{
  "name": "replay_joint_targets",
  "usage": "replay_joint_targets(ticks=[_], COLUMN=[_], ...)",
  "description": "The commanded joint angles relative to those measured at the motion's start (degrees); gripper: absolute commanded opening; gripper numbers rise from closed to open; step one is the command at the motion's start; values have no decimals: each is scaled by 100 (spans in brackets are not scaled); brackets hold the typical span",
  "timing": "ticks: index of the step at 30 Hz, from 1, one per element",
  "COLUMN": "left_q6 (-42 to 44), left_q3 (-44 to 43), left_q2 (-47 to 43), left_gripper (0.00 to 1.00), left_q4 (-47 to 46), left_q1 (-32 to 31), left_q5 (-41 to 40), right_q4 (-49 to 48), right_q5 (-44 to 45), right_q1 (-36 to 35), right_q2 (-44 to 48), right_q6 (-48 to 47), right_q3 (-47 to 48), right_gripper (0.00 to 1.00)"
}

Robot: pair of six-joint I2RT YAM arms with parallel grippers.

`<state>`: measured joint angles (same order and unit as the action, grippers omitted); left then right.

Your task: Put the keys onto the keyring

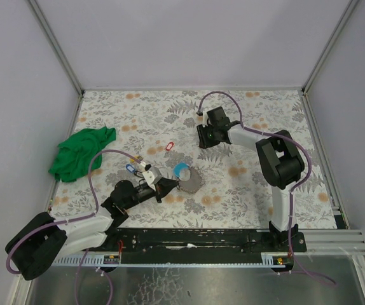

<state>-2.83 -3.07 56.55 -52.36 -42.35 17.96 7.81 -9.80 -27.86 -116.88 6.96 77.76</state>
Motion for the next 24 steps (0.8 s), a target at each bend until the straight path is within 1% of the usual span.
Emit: replay_joint_targets(ticks=[1, 3, 9, 10, 14, 17, 21, 24], left_q6=[123, 118, 119, 121, 112, 111, 107, 100], left_q3=[-27, -27, -27, -27, -27, -20, -5, -8], left_q2=[21, 5, -19, -10, -24, -92, -177, -185], left_gripper=[0, 0, 0, 0, 0, 0, 0, 0], left_q4=[-156, -158, -143, -145, -143, -79, -66, -41], left_q1=[-25, -21, -15, -17, -16, -17, -17, -21], left_q5=[-65, -60, -68, -57, -92, -152, -198, -218], right_q4=[-224, -219, -330, -313, -140, 121, 612, 765], right_q5=[31, 203, 344, 361, 495, 906, 1488, 1573], right_q1=[-25, -27, -26, -20, -26, -27, -24, -21], right_q2=[-22, -49, 270, 380, 939, 1525, 2397, 2872], right_q6=[144, 140, 108, 103, 172, 341, 649, 971], right_q3=[264, 226, -279, -385, -924, -1493, -2145, -2643], right_gripper=[38, 33, 3, 1, 0, 0, 4, 7])
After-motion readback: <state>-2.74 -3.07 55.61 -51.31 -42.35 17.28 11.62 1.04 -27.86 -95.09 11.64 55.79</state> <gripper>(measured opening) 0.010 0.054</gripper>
